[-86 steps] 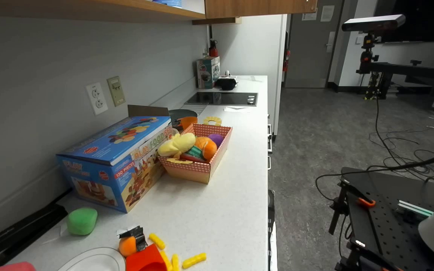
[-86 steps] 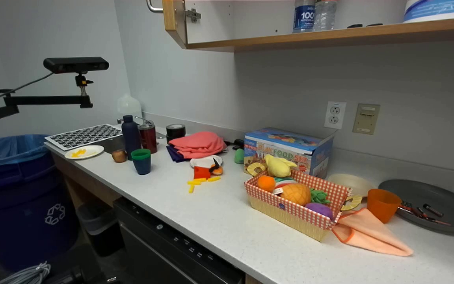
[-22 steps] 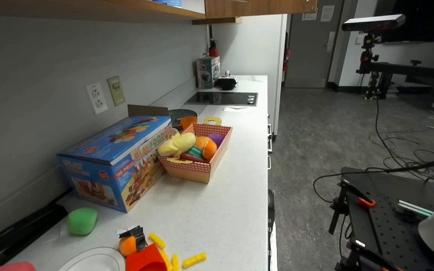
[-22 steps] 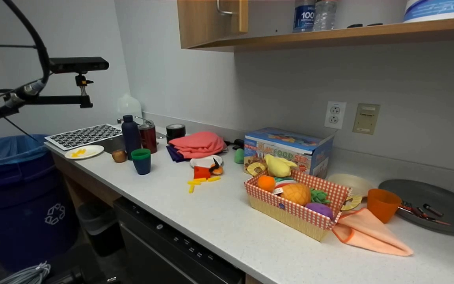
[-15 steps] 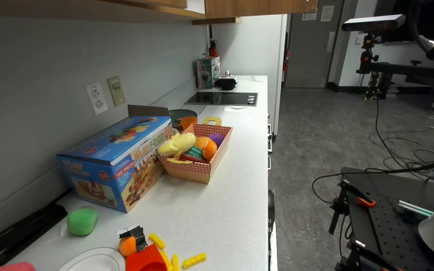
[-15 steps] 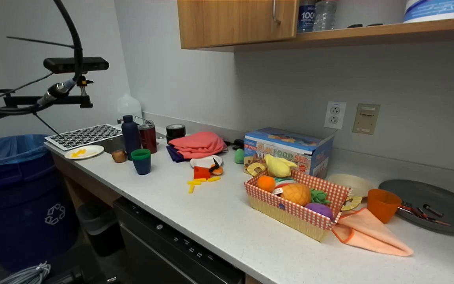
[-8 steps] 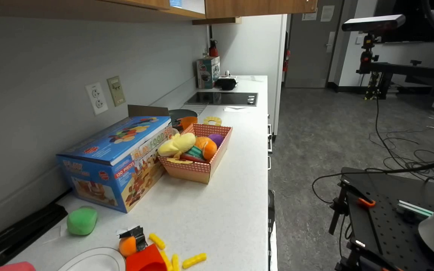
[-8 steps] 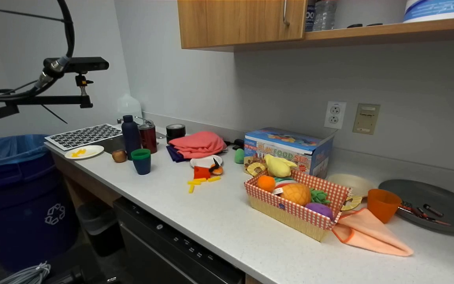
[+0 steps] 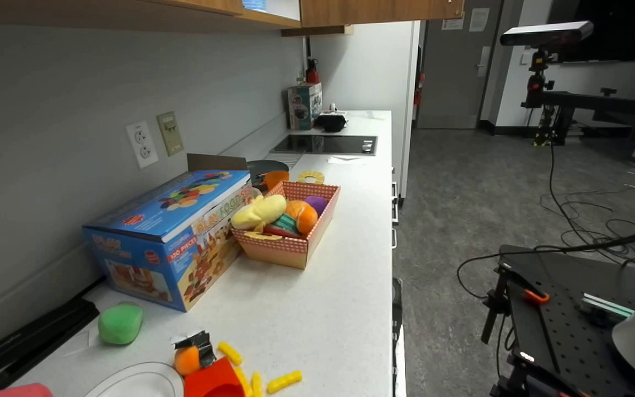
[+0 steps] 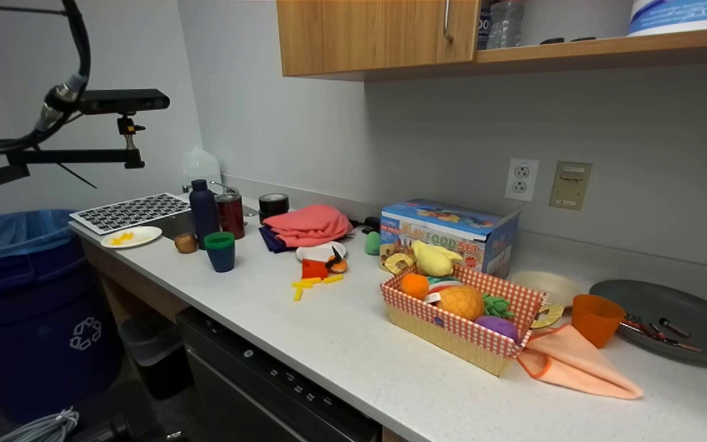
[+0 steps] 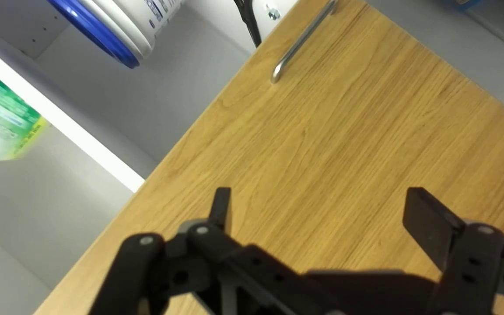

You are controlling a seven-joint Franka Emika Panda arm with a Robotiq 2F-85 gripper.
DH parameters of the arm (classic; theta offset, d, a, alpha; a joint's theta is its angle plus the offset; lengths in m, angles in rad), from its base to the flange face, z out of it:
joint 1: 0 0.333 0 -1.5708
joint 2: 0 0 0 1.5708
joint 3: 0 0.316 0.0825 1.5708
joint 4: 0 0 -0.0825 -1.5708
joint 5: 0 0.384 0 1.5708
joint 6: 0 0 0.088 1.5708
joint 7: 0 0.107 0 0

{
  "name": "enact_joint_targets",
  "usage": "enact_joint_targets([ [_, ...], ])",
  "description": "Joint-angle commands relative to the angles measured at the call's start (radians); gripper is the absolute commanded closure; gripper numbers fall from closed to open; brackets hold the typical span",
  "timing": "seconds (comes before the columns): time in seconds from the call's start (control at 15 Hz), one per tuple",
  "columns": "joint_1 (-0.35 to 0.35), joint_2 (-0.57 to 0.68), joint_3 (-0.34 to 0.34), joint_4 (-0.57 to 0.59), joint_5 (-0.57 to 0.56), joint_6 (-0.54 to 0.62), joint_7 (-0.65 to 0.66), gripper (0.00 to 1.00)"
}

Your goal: Close the cabinet door

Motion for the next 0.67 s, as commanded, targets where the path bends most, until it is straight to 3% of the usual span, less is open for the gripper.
enact_joint_targets([
  [0.0, -0.082, -0.144, 0.048, -0.112, -0.024, -0.057, 0.117, 0.00],
  [0.27, -0.114, -0.246, 0.078, -0.190, -0.020, -0.123, 0.193, 0.00],
  [0.6, -0.101, -0.333, 0.114, -0.249, -0.005, -0.209, 0.248, 0.00],
])
